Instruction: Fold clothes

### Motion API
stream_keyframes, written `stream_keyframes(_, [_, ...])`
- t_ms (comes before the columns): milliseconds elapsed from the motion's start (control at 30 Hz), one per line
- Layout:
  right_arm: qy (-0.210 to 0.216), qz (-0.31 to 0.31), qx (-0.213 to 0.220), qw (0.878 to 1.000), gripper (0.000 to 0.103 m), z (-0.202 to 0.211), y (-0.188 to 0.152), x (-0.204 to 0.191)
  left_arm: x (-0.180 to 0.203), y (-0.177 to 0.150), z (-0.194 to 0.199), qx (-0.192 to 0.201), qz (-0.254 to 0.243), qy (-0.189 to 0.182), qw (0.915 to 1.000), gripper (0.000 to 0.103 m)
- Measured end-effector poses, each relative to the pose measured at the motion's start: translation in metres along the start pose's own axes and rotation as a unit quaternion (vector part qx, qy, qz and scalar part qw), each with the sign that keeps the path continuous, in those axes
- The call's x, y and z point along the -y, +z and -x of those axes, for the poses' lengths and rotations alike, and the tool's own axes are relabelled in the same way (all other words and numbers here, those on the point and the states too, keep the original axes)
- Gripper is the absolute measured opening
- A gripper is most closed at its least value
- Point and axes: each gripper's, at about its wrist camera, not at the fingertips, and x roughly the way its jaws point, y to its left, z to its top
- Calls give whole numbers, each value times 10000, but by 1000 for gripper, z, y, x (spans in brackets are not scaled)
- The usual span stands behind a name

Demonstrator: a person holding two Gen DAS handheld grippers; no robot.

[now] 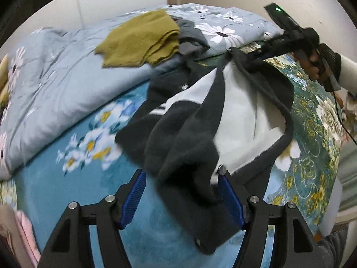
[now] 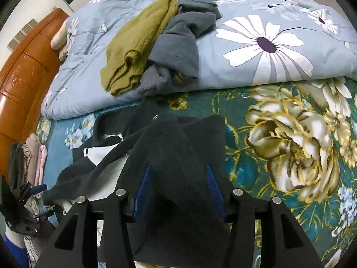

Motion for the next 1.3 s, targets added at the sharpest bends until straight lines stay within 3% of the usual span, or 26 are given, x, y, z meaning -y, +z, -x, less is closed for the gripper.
stream_keyframes(33, [-25,6,-19,10000,51,-2,2,-2,0,3,-1,39,-10,-8,10000,67])
stream_keyframes(100, [-74,17,-58,10000,51,-7,5,-5,-2,8,-2,90,73,-136,9998,48])
stream_keyframes(167, [-25,-93,-67,9999,51,-11,8,-7,-6,10,-1,140,208,-231,9994,35])
stream_keyframes(233, [18,-150,-85,9998,50,-14,9,-10,-13,8,0,229,418,-372,9982,31])
stream_keyframes(267, [31,-142,-100,9998,46,-16,9,-13,-19,6,1,291,557,-460,9970,28])
stream_keyframes(333, [-82,40,-173,9998,11,-18,6,-22,-31,2,4,427,896,-634,9930,25])
stream_keyframes(400, [-129,133,-143,9997,10,-16,5,-26,-50,-7,9,613,1427,-818,9845,23])
stream_keyframes(467, [1,-122,192,9997,9,-4,6,-17,-77,-17,12,865,2178,-1128,9656,22])
stream_keyframes(567, [310,-923,953,9907,8,23,8,10,-117,-37,9,1196,3358,-1464,9228,20])
stream_keyframes(633, [402,-1273,1110,9848,8,25,10,25,-138,-47,-1,1270,3997,-1578,8940,18])
stream_keyframes(733, [305,-1410,952,9849,8,11,11,29,-160,-62,-23,1107,4797,-1541,8567,16])
stream_keyframes(767, [216,-1471,825,9854,8,3,9,30,-163,-68,-30,995,4990,-1452,8486,5])
stream_keyframes(800, [123,-1534,694,9856,8,-6,7,31,-166,-73,-35,894,5135,-1322,8431,3])
stream_keyframes(833, [30,-1597,563,9856,8,-15,5,32,-167,-79,-39,786,5272,-1207,8374,3])
stream_keyframes(933, [-144,-1745,399,9837,9,-29,-2,37,-167,-96,-40,755,5462,-1319,8238,4])
stream_keyframes(967, [-78,-1769,384,9835,9,-31,-4,38,-166,-99,-39,781,5495,-1387,8202,10])
stream_keyframes(1033, [-92,-1738,389,9840,12,-31,-6,39,-161,-101,-33,896,5497,-1565,8156,32])
stream_keyframes(1067, [-68,-1754,410,9836,12,-30,-6,40,-157,-100,-29,958,5463,-1655,8155,53])
stream_keyframes(1100, [24,-1777,433,9831,13,-27,-7,41,-152,-97,-27,1015,5388,-1745,8179,60])
stream_keyframes(1167, [148,-1791,455,9827,13,-23,-9,42,-137,-86,-23,1039,5031,-1924,8361,62])
stream_keyframes(1267, [227,-1749,399,9835,14,-21,-11,41,-109,-66,-24,759,4350,-1765,8797,62])
stream_keyframes(1300, [239,-1731,371,9839,15,-21,-11,40,-102,-65,-24,671,4261,-1829,8835,62])
